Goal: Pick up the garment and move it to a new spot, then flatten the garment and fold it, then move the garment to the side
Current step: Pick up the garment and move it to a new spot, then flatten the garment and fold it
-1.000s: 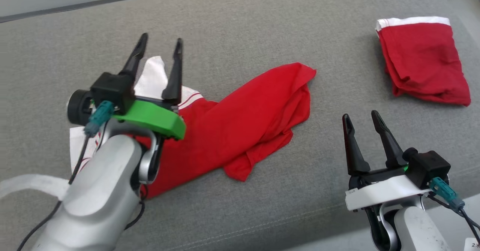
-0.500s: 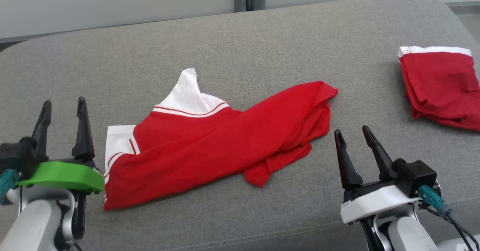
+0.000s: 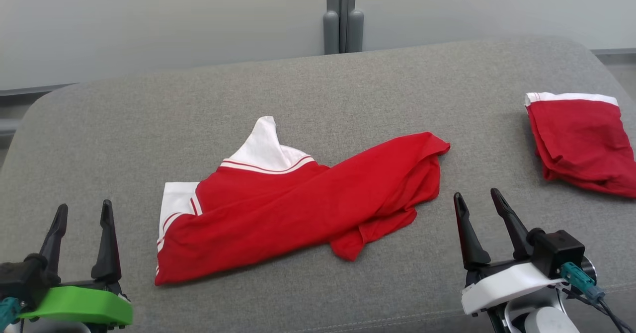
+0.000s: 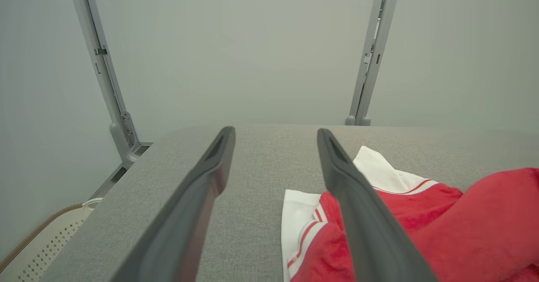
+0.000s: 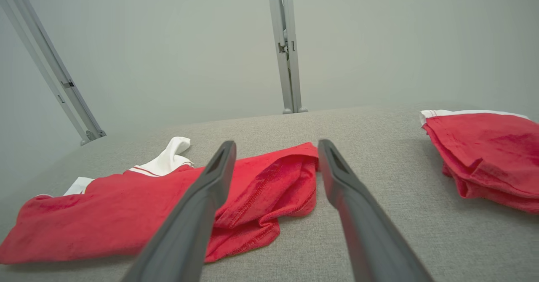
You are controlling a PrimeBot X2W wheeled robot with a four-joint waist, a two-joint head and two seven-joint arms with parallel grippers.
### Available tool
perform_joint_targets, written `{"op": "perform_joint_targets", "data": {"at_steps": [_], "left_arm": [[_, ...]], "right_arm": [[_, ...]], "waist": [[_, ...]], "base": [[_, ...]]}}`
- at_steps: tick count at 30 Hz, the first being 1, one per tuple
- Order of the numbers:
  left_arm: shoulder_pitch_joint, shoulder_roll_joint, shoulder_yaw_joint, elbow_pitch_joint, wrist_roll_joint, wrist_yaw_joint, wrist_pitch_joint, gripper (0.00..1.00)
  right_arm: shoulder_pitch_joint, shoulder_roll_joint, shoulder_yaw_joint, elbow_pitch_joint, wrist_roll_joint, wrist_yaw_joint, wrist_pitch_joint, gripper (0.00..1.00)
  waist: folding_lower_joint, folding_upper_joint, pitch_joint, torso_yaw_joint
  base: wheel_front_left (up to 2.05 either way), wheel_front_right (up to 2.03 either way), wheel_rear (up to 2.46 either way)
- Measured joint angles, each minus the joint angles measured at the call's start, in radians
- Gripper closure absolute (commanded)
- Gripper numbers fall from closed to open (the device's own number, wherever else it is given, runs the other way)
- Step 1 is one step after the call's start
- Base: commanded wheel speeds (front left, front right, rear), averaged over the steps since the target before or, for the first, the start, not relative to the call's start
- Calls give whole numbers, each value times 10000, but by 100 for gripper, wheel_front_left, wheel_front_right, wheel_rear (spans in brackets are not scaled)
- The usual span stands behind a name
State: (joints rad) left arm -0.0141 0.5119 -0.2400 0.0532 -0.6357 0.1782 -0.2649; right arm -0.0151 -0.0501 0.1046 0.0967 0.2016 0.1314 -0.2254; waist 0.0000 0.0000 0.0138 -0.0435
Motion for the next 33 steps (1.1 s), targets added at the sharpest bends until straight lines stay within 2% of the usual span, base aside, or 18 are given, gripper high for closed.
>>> {"op": "perform_joint_targets", "data": {"at_steps": [5,11,25,33], "left_arm": [[433,-201,-65,-132,165,-111,0,0],[719,-290,-489,-326,445,29,174,0],[619,-337,-786,-303,637,194,435,0],[351,-405,-903,-370,717,257,485,0]], "right_arm": [[120,2,-255,-56,-84,-2,82,0],[435,-2,-445,-209,-372,-2,257,0],[733,-2,-539,-646,-449,-2,575,0],[737,-6,176,-426,-380,-2,798,0]], "waist": [[0,0,-276,46],[0,0,-540,64],[0,0,-551,268],[0,0,-463,634]], "base": [[0,0,0],[0,0,0],[0,0,0],[0,0,0]]}}
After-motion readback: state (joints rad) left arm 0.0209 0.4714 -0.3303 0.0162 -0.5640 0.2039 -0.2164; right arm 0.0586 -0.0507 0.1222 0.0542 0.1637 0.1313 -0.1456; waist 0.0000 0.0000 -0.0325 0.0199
